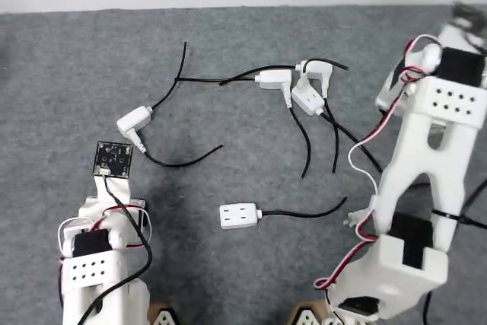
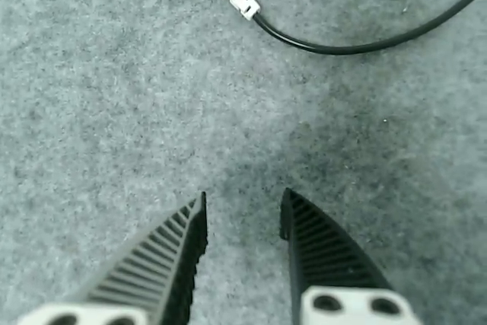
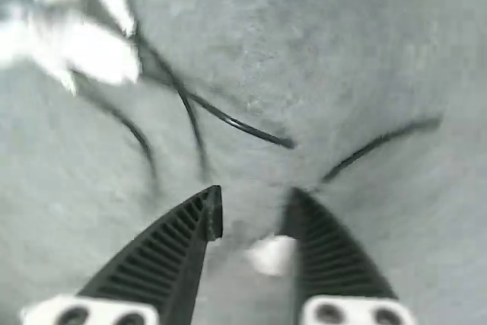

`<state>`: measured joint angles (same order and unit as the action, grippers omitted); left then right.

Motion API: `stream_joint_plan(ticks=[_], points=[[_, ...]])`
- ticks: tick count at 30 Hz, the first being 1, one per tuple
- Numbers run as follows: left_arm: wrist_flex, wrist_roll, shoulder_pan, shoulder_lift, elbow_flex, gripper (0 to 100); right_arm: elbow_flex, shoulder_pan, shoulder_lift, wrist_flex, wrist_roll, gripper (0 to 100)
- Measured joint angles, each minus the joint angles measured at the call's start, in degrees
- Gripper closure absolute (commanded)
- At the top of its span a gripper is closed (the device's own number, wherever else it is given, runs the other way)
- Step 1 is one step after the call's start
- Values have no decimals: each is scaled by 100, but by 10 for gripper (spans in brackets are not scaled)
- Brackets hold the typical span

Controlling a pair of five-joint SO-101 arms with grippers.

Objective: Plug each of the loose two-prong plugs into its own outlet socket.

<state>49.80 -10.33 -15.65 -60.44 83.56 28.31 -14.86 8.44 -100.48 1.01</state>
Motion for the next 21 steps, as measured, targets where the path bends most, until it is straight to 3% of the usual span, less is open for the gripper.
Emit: stream_joint_plan(ticks=[5, 8, 13, 21], points=[[0, 0, 0, 0, 0, 855, -993, -431, -255, 0, 4237, 939], [0, 0, 0, 0, 0, 855, -1424, -668, -334, 0, 5969, 939], [0, 0, 0, 0, 0, 855, -1679, -879, -360, 0, 7200, 939], [0, 0, 0, 0, 0, 855, -2330, -914, -492, -9, 7930, 938]])
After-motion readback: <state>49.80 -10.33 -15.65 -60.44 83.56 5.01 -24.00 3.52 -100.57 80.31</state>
